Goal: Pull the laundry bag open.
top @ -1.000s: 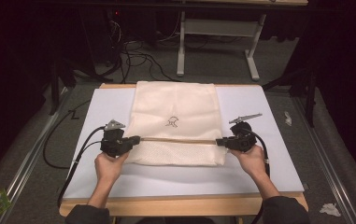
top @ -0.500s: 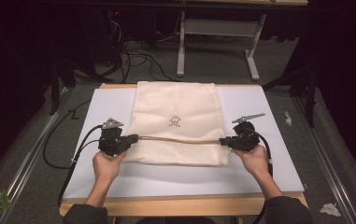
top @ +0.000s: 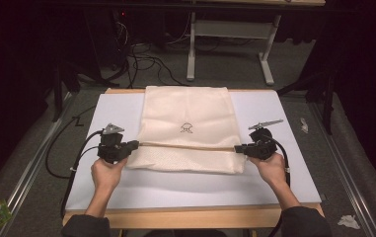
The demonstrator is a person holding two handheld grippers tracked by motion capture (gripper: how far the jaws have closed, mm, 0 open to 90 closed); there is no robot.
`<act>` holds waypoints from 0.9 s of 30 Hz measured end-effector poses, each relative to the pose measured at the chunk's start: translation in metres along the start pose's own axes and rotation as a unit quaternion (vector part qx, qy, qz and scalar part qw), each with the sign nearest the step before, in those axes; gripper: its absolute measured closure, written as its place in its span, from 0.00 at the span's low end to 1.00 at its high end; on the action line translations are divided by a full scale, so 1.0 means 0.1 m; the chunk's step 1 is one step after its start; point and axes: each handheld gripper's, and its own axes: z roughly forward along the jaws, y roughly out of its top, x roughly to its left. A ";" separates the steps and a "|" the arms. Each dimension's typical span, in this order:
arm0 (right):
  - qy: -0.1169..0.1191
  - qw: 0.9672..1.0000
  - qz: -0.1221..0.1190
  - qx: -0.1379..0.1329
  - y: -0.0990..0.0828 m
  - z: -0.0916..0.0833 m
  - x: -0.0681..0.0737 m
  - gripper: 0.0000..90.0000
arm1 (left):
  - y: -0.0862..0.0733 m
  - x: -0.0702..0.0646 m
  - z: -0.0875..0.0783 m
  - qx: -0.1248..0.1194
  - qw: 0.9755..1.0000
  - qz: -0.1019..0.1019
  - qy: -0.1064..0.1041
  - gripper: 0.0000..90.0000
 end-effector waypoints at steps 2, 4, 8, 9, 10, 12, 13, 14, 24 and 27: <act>0.002 1.000 0.000 -0.003 0.00 0.00 0.00 0.94 | 0.01 0.01 -0.01 -0.002 1.000 -0.002 0.004 0.97; 0.003 1.000 0.002 -0.005 0.01 0.00 -0.01 0.94 | 0.02 0.03 0.00 -0.001 1.000 -0.004 0.004 0.97; 0.011 1.000 0.007 -0.011 0.03 0.02 -0.06 0.94 | 0.02 0.04 0.02 0.000 1.000 -0.004 0.004 0.97; 0.013 1.000 0.011 -0.011 0.03 0.01 -0.06 0.94 | 0.02 0.04 0.01 0.002 1.000 0.002 0.024 0.97; 0.000 1.000 0.007 -0.012 0.03 0.00 -0.07 0.94 | 0.01 0.07 0.00 0.002 1.000 -0.001 0.028 0.97; 0.008 0.999 0.032 -0.023 0.00 -0.04 -0.18 0.94 | -0.01 0.17 -0.06 -0.003 1.000 -0.023 0.019 0.97; 0.008 0.999 0.034 -0.024 -0.01 -0.05 -0.20 0.94 | -0.01 0.19 -0.07 -0.006 0.999 -0.028 0.016 0.97; 0.012 0.999 0.034 -0.021 -0.01 -0.05 -0.21 0.94 | -0.01 0.18 -0.08 -0.007 0.999 -0.023 0.022 0.97; 0.002 1.000 0.023 -0.013 -0.03 0.03 -0.15 0.94 | -0.12 0.17 -0.13 -0.011 0.999 -0.003 0.046 0.97; 0.006 1.000 0.023 -0.016 -0.07 0.04 -0.15 0.94 | -0.19 0.18 -0.13 -0.006 0.999 -0.006 0.044 0.97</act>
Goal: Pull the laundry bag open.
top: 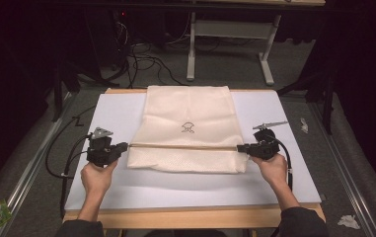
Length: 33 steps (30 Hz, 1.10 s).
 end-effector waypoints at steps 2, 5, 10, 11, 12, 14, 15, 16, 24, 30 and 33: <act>0.002 1.000 0.001 0.000 -0.02 0.01 0.00 0.94 | -0.05 0.02 0.01 0.004 1.000 -0.004 -0.004 0.97; -0.002 1.000 -0.001 0.002 -0.04 0.02 0.02 0.94 | -0.11 0.02 0.00 0.008 1.000 -0.007 -0.007 0.97; -0.006 1.000 -0.004 0.005 -0.09 0.03 0.05 0.94 | -0.16 -0.01 -0.03 0.013 1.000 -0.004 -0.011 0.97; -0.007 1.000 -0.005 0.007 -0.09 0.03 0.05 0.94 | -0.16 -0.02 -0.04 0.014 1.000 -0.004 -0.014 0.97; -0.007 1.000 -0.006 0.008 -0.11 0.04 0.05 0.93 | -0.17 -0.02 -0.04 0.013 1.000 -0.004 -0.016 0.97; -0.009 1.000 -0.004 0.011 -0.13 0.06 0.06 0.93 | -0.19 -0.02 -0.02 0.017 1.000 -0.004 -0.018 0.97; -0.008 1.000 -0.002 0.012 -0.15 0.07 0.05 0.93 | -0.20 -0.02 -0.02 0.020 1.000 -0.006 -0.020 0.97; -0.007 1.000 -0.002 0.013 -0.17 0.07 0.05 0.93 | -0.22 -0.02 -0.01 0.023 0.999 -0.007 -0.023 0.97; -0.001 1.000 0.000 0.019 -0.28 0.08 0.04 0.91 | -0.31 -0.05 0.01 0.043 0.998 -0.007 -0.038 0.97; 0.009 1.000 0.001 0.025 -0.41 0.10 0.05 0.91 | -0.34 -0.05 0.01 0.052 0.998 -0.007 -0.040 0.97; 0.011 1.000 0.007 0.023 -0.45 0.12 0.04 0.90 | -0.36 -0.07 0.02 0.051 0.998 -0.006 -0.040 0.97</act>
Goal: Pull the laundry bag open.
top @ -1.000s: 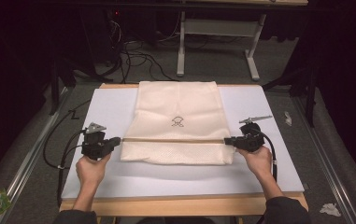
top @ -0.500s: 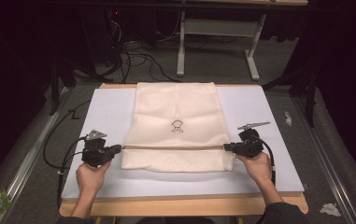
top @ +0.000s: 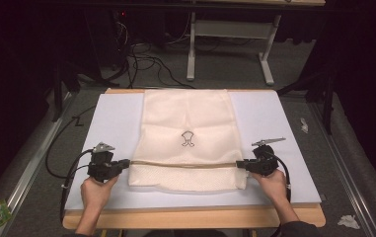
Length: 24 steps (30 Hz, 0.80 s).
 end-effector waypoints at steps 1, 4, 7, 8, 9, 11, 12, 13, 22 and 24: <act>0.000 1.000 0.003 -0.001 0.00 0.00 0.00 0.90 | -0.01 0.00 0.01 0.002 1.000 0.004 0.001 0.96; -0.004 1.000 0.002 -0.006 0.00 0.00 0.00 0.88 | -0.03 0.00 0.03 0.004 1.000 0.004 -0.002 0.96; -0.008 1.000 0.001 -0.007 0.00 0.00 0.00 0.84 | -0.04 -0.01 0.04 0.003 1.000 0.007 -0.002 0.95; -0.009 1.000 0.001 -0.008 0.00 0.00 0.00 0.82 | -0.03 -0.02 0.04 0.002 1.000 0.007 -0.005 0.94; -0.011 1.000 0.002 -0.009 0.00 0.00 0.00 0.80 | -0.03 -0.02 0.04 -0.004 1.000 0.007 -0.009 0.91; -0.013 1.000 0.004 -0.013 -0.01 -0.01 0.00 0.76 | -0.02 -0.04 0.03 -0.012 1.000 0.008 -0.015 0.86; -0.016 1.000 -0.001 -0.015 -0.01 -0.01 0.01 0.73 | -0.01 -0.06 0.03 -0.016 1.000 0.015 -0.018 0.84; -0.023 1.000 -0.006 -0.017 -0.01 -0.02 0.03 0.70 | 0.00 -0.07 0.03 -0.019 1.000 0.018 -0.018 0.82; -0.059 0.997 -0.028 -0.047 -0.02 -0.11 0.08 0.55 | 0.05 -0.12 -0.09 -0.064 0.997 0.048 -0.012 0.68; -0.063 0.996 -0.036 -0.060 -0.04 -0.17 0.08 0.55 | 0.07 -0.14 -0.15 -0.070 0.996 0.058 -0.005 0.66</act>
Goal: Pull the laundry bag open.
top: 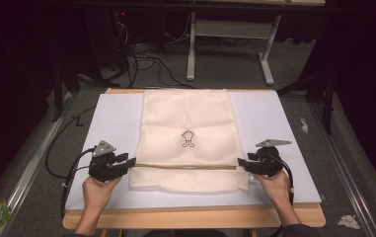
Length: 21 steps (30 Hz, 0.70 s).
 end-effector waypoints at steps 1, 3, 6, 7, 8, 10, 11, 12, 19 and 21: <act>-0.003 1.000 0.000 -0.010 -0.01 -0.05 0.00 0.55 | 0.01 0.00 -0.02 -0.004 1.000 0.002 0.001 0.66; -0.003 1.000 0.002 -0.026 -0.02 -0.11 -0.01 0.55 | 0.02 0.00 -0.07 -0.014 1.000 0.006 0.000 0.65; -0.008 0.999 0.007 -0.046 -0.03 -0.19 -0.06 0.56 | 0.03 0.02 -0.13 -0.025 1.000 0.005 0.008 0.62; -0.011 0.999 0.009 -0.053 -0.03 -0.22 -0.08 0.56 | 0.02 0.04 -0.15 -0.029 1.000 0.003 0.011 0.61; -0.011 0.998 0.014 -0.060 -0.04 -0.25 -0.10 0.56 | 0.02 0.06 -0.16 -0.031 0.999 0.000 0.014 0.60; -0.014 0.997 0.024 -0.073 -0.05 -0.30 -0.15 0.56 | 0.00 0.11 -0.19 -0.031 0.999 -0.002 0.021 0.59; -0.017 0.996 0.027 -0.077 -0.06 -0.34 -0.18 0.56 | -0.01 0.12 -0.20 -0.032 0.999 -0.004 0.023 0.59; -0.019 0.996 0.029 -0.081 -0.07 -0.36 -0.20 0.56 | -0.01 0.14 -0.22 -0.031 0.999 -0.004 0.027 0.59; -0.028 0.993 0.056 -0.104 -0.19 -0.48 -0.37 0.57 | -0.09 0.26 -0.26 -0.041 0.998 -0.023 0.044 0.57; -0.029 0.992 0.067 -0.107 -0.22 -0.50 -0.40 0.57 | -0.10 0.28 -0.25 -0.045 0.998 -0.026 0.044 0.57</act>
